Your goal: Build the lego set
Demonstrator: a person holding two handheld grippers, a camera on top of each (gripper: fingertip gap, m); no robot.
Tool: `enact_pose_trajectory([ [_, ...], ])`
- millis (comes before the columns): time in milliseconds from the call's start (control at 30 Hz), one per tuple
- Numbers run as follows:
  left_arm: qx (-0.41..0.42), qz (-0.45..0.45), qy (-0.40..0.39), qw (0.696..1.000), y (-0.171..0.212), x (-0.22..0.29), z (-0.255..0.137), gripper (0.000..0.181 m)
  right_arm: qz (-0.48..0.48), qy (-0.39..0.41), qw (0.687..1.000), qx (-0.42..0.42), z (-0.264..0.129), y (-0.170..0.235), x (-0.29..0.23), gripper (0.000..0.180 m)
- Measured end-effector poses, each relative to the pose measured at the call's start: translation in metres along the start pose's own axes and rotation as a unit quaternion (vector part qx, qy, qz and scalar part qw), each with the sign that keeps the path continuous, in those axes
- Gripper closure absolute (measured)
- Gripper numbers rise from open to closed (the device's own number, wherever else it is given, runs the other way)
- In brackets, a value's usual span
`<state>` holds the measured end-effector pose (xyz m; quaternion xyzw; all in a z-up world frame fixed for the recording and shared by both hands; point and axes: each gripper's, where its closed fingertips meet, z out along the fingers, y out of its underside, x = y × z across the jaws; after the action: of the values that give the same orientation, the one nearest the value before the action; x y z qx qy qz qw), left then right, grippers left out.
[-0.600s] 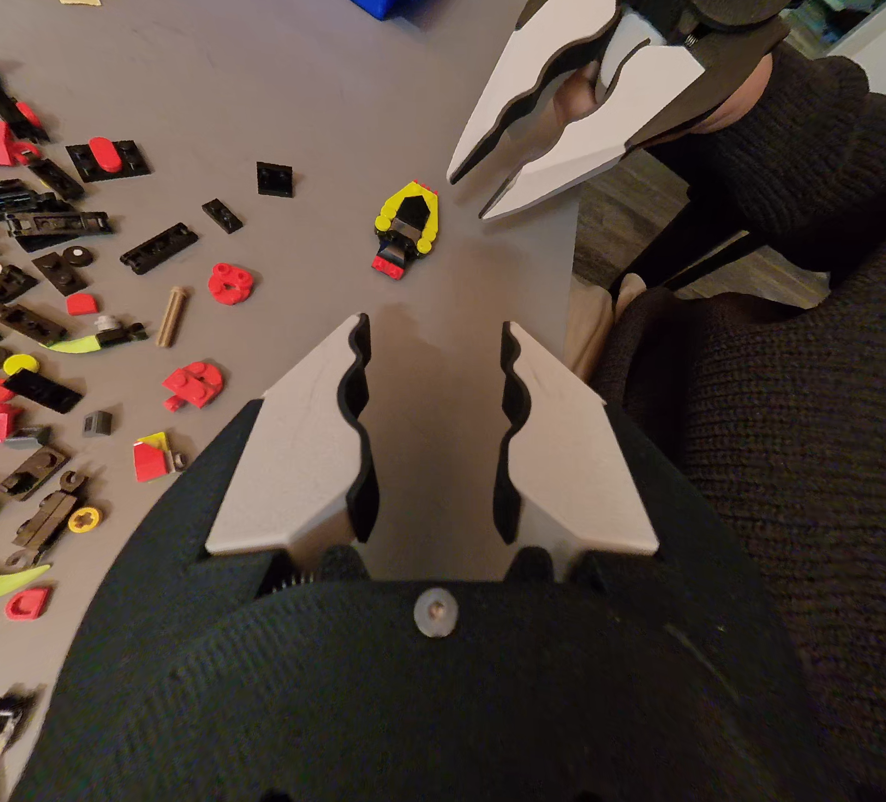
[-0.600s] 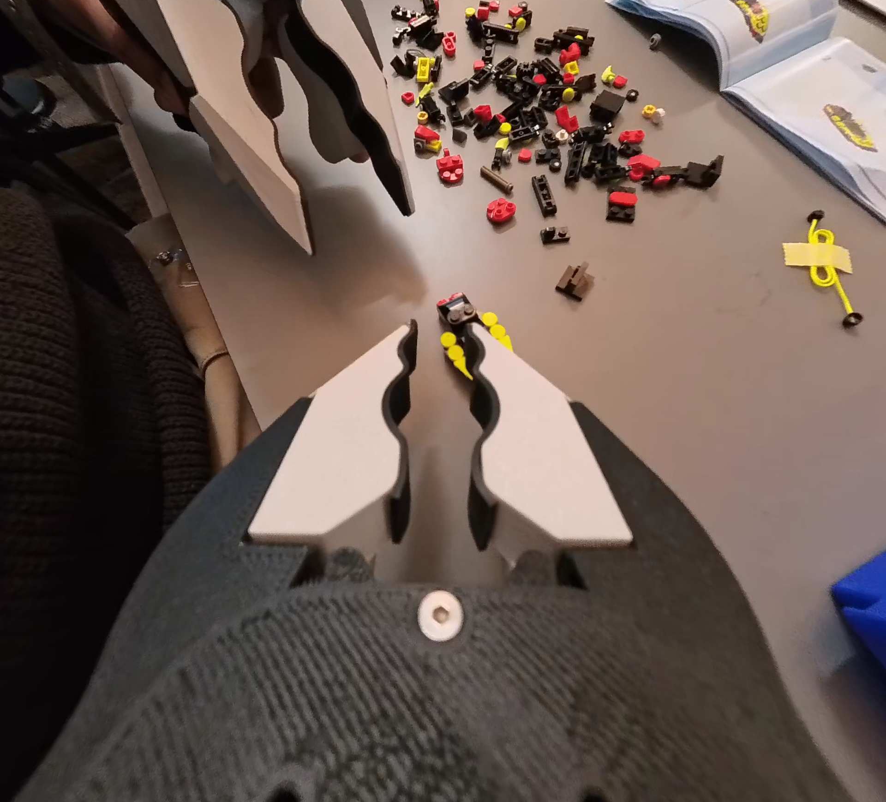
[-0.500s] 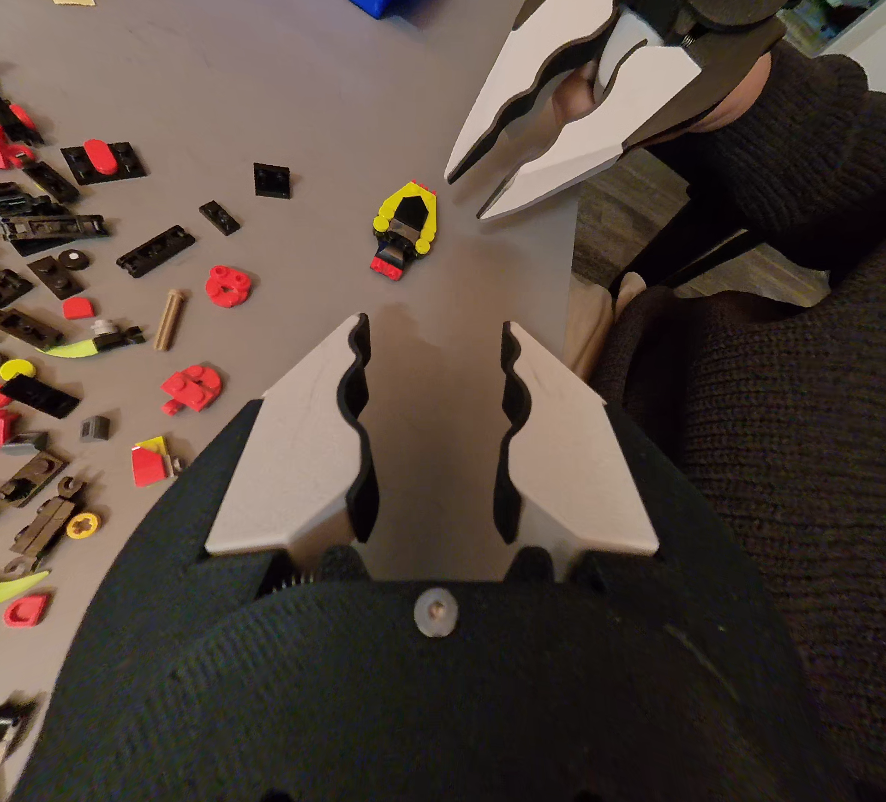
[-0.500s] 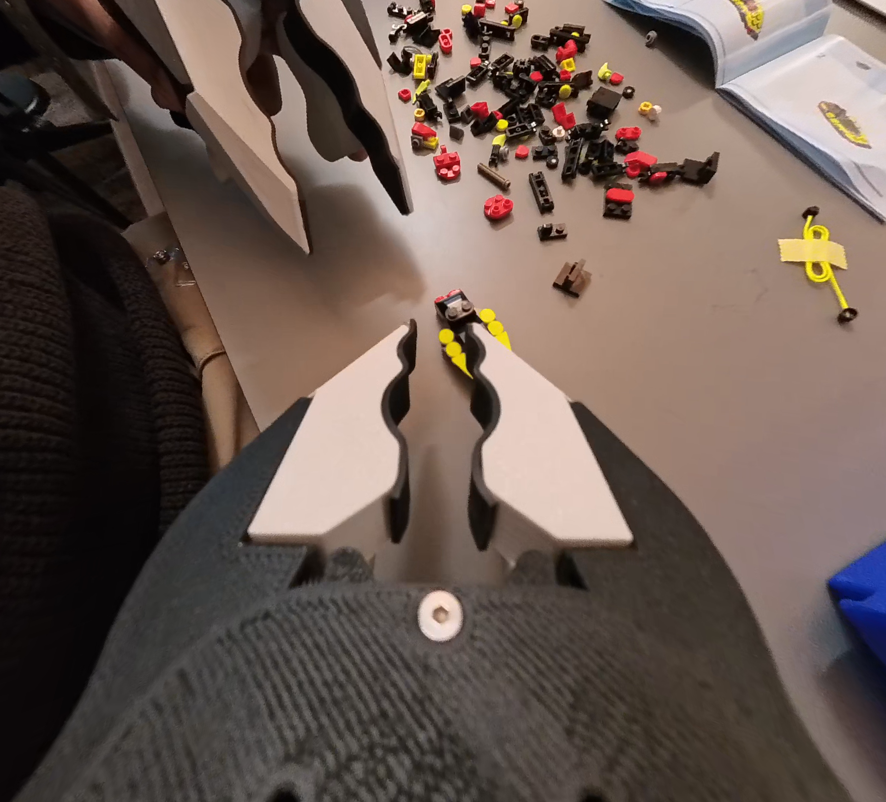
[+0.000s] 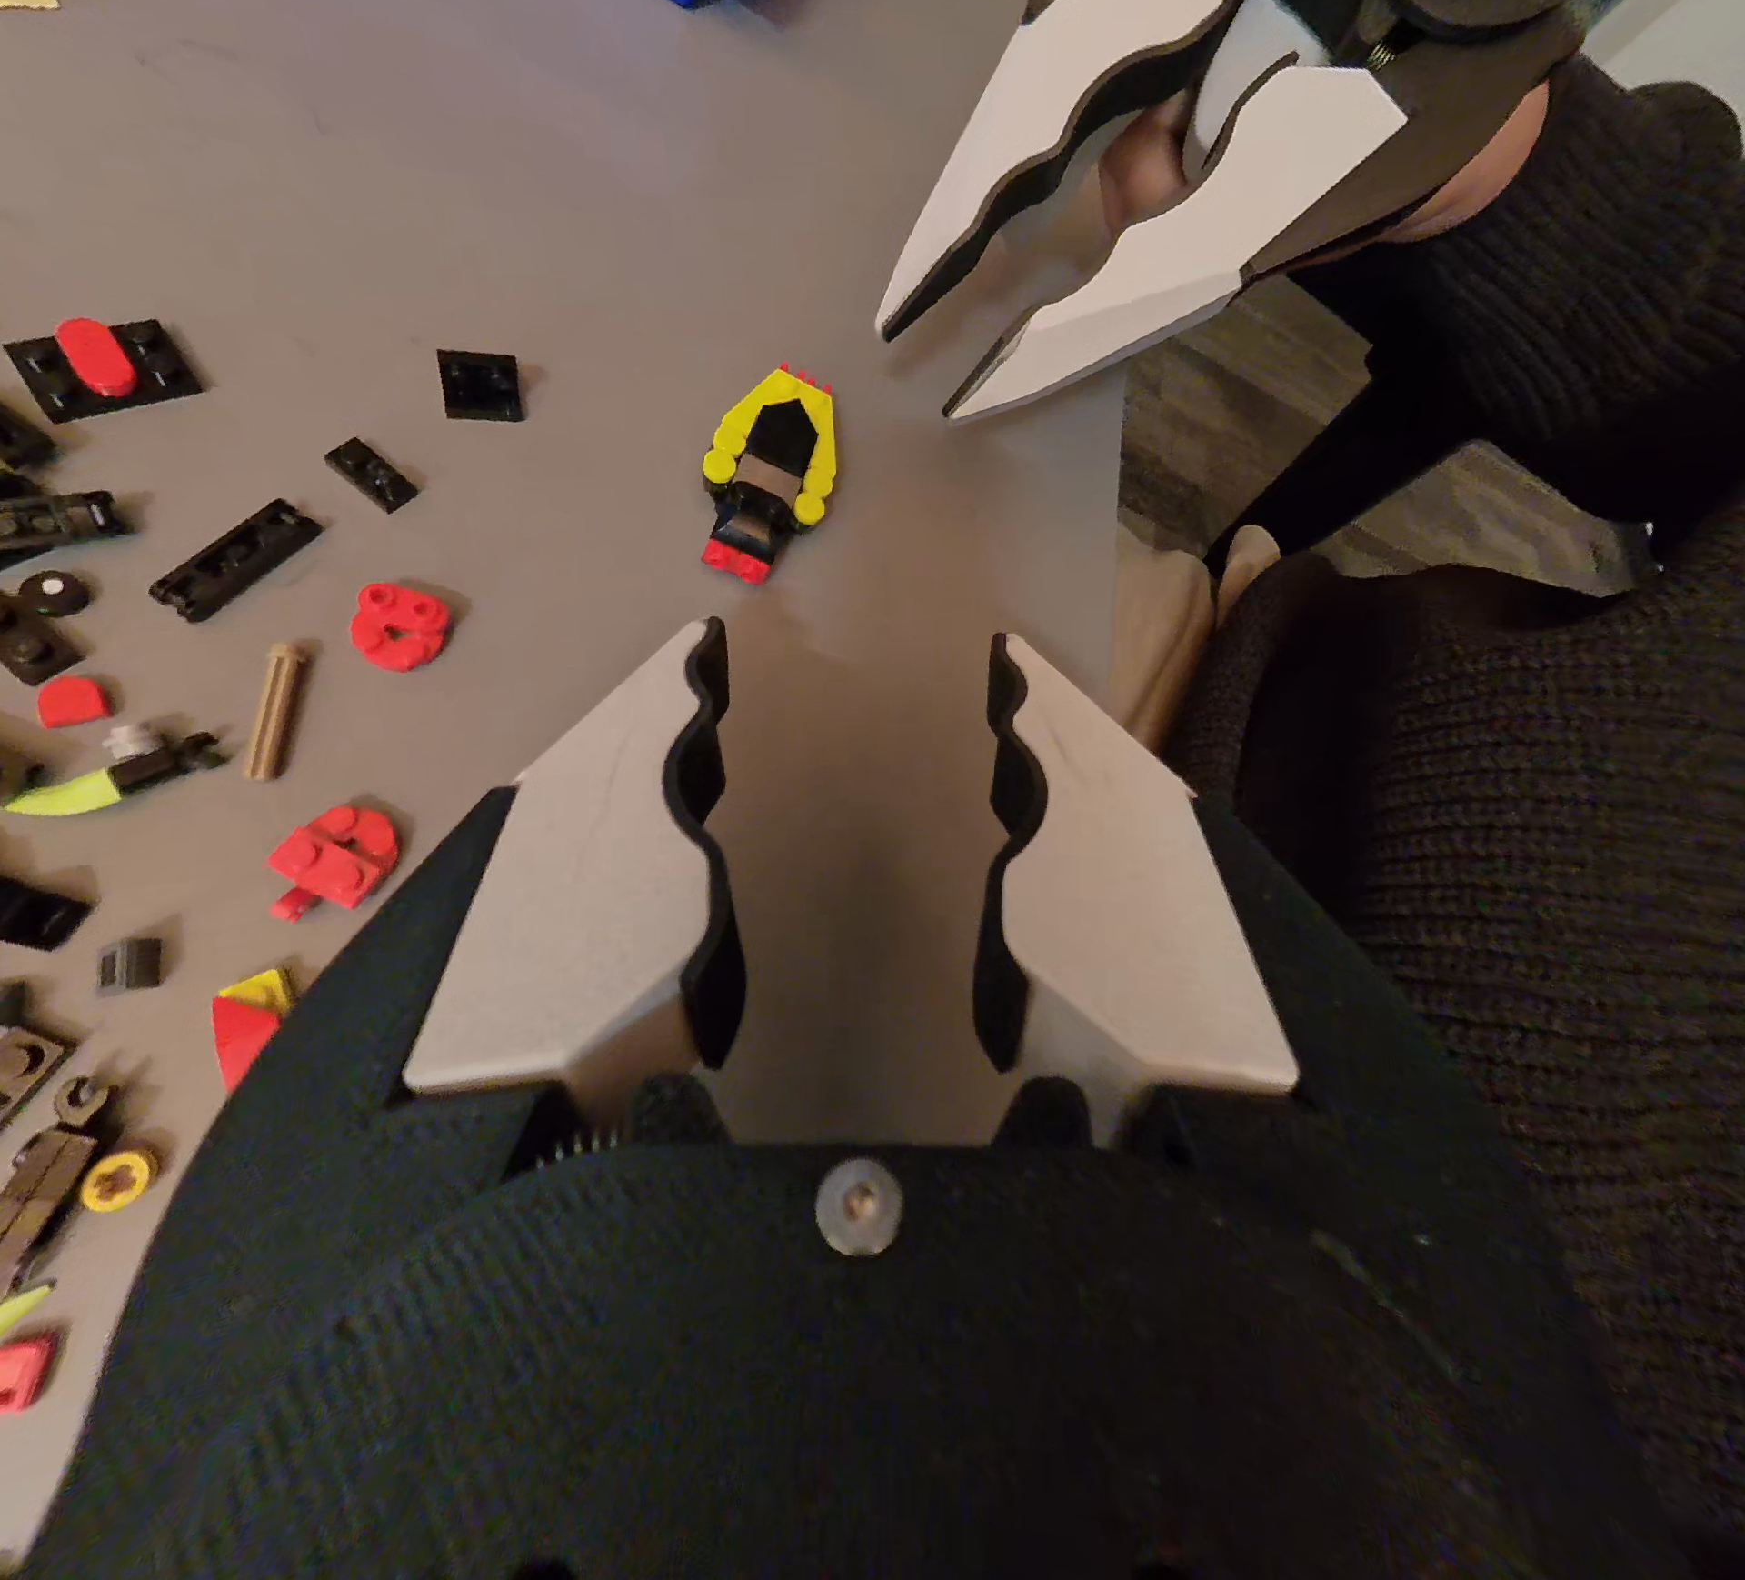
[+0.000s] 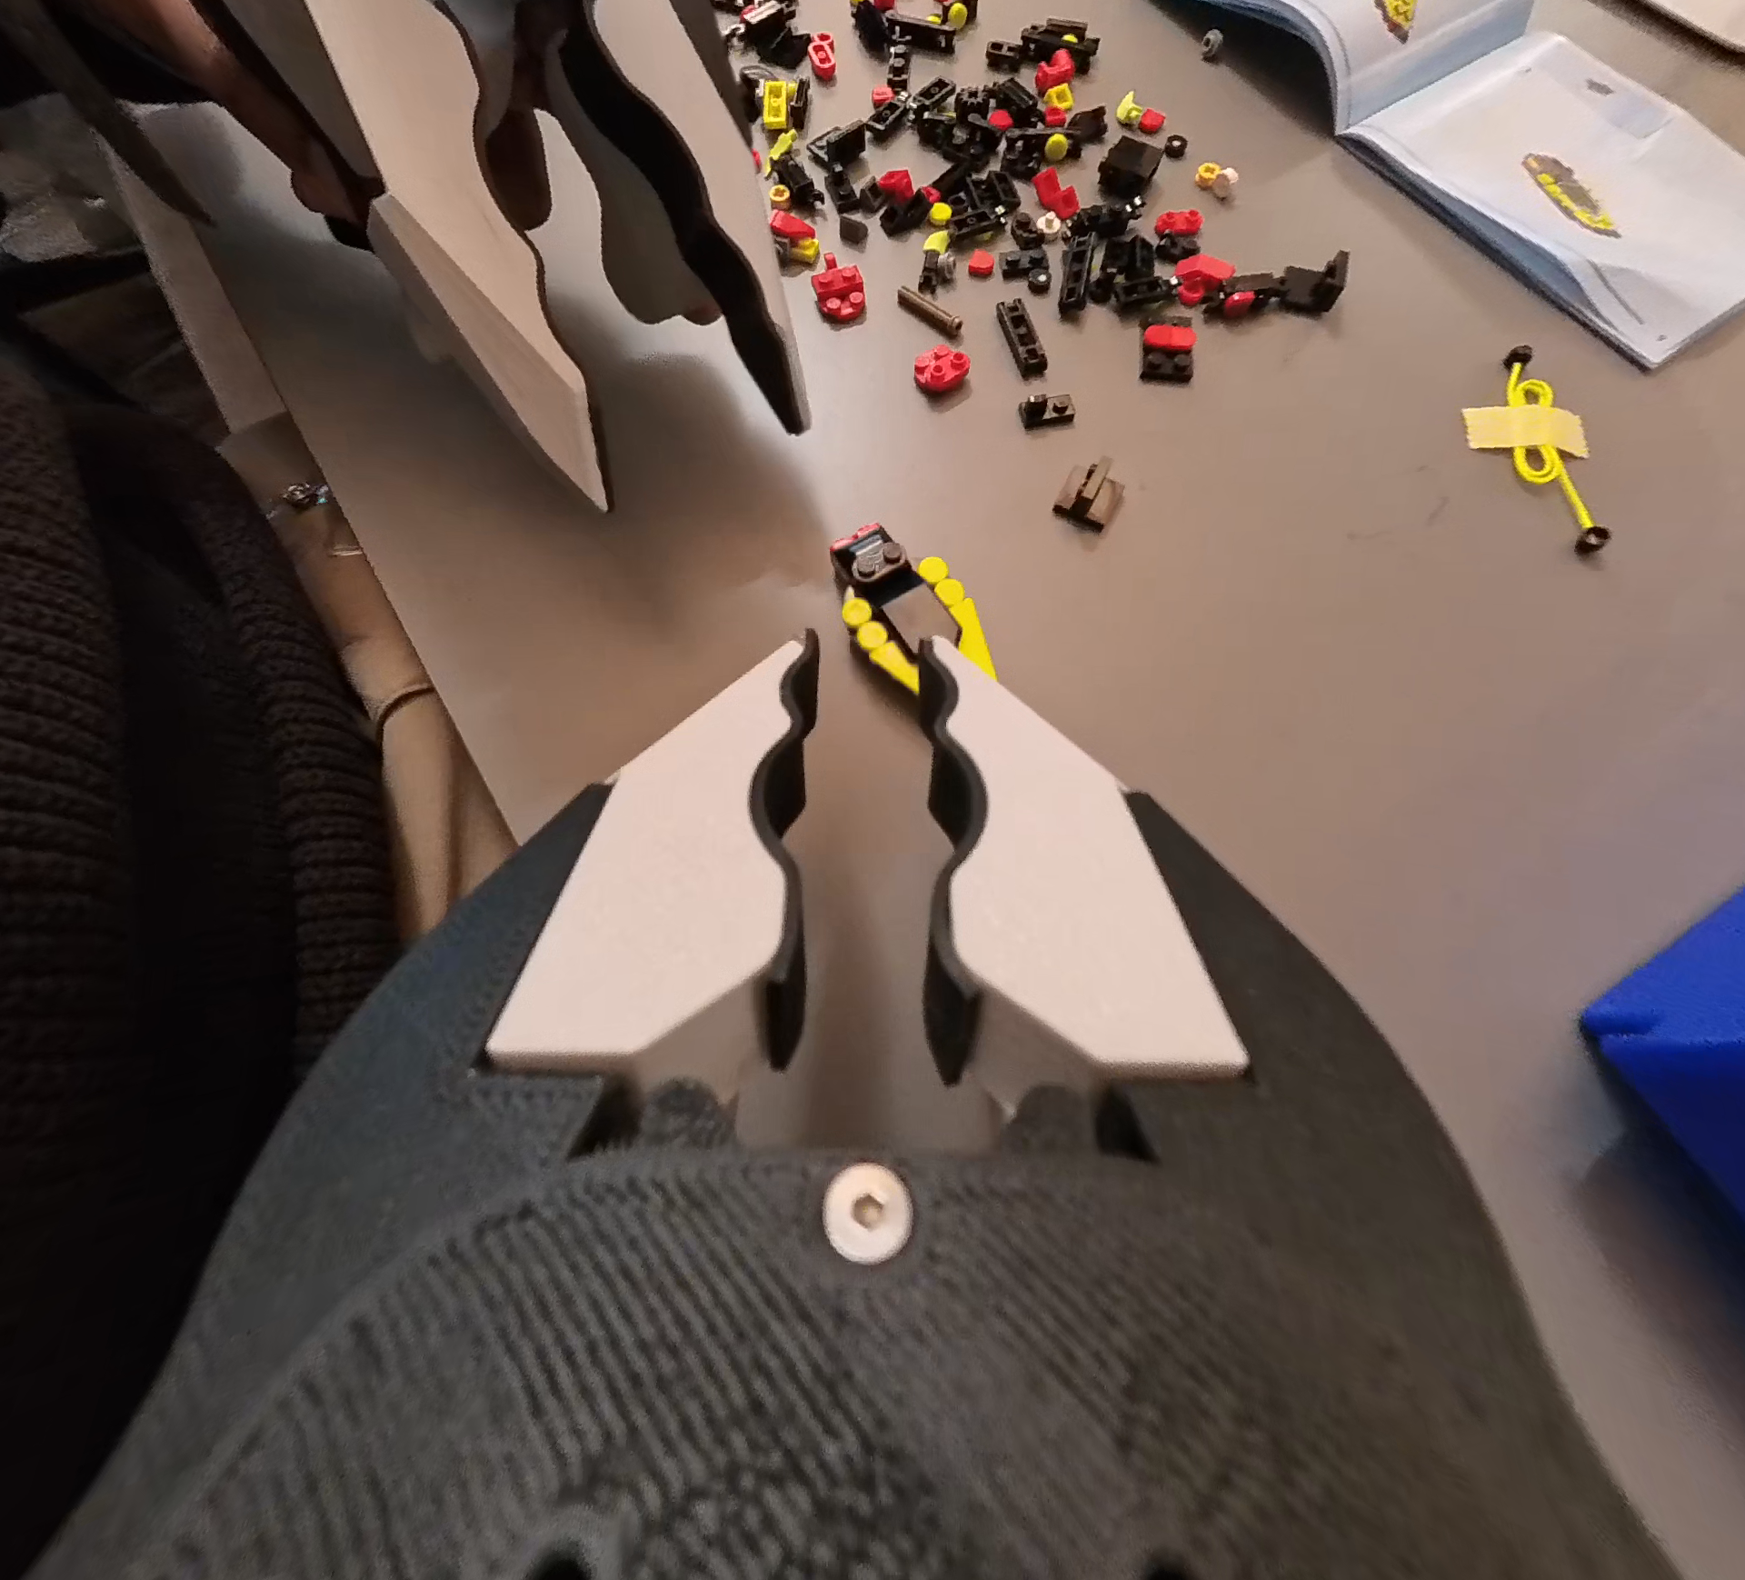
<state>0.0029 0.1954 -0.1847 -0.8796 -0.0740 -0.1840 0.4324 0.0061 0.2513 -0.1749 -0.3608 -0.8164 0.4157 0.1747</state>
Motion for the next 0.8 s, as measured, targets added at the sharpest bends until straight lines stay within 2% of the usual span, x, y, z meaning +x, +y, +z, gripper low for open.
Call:
enact_pose_trajectory([
  [33, 0.0, 0.003, 0.0, 1.0, -0.001, 0.001, 0.001, 0.127, 0.0, 0.003, 1.0, 0.001, -0.001, 0.0, 0.0, 0.16],
  [500, -0.008, 0.023, -0.004, 1.0, 0.0, 0.008, 0.007, 0.127, -0.009, 0.008, 1.0, 0.01, -0.001, -0.006, -0.004, 0.16],
  [800, 0.012, -0.007, -0.031, 0.999, 0.007, 0.0, -0.011, 0.127, -0.032, -0.023, 0.999, 0.002, 0.017, -0.013, -0.006, 0.159],
])
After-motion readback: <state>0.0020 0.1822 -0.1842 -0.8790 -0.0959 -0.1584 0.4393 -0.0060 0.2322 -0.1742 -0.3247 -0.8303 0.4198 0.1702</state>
